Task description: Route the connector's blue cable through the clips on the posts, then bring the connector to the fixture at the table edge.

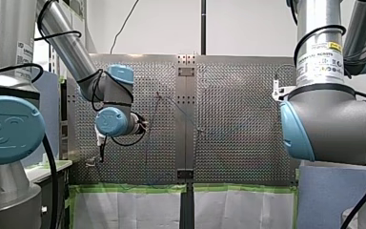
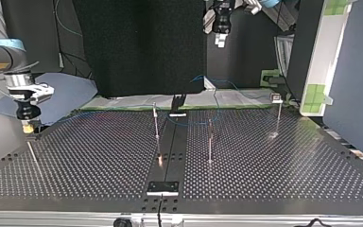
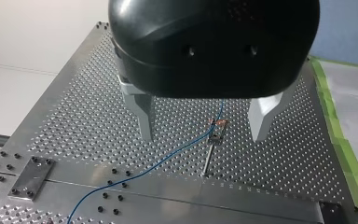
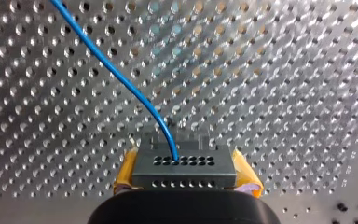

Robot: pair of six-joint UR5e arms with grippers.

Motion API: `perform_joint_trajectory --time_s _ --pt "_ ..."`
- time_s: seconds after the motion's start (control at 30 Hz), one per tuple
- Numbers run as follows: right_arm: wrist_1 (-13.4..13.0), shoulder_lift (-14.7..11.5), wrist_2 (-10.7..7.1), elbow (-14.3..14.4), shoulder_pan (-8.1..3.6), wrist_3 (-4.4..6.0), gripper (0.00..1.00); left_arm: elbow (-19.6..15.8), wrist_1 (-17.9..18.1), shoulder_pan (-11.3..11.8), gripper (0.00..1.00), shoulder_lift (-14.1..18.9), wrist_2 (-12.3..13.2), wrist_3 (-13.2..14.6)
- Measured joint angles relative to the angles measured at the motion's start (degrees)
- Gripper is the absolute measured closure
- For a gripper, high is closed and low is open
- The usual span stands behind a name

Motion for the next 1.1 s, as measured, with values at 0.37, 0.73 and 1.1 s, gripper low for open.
perform_joint_trajectory --time_s 0.37,0.73,1.1 --pt "2.6 0.1 5.77 -0.7 -0.39 -2.93 1.0 0.0 0.0 -0.1 0.0 0.0 -0.1 0.1" --pt "3.3 3.2 7.24 -2.3 0.83 -5.0 1.0 0.0 0.0 -0.1 0.0 0.0 -0.1 0.0" --pt "4.0 3.8 7.06 -3.9 2.37 -5.27 1.0 0.0 0.0 -0.1 0.0 0.0 -0.1 -0.3"
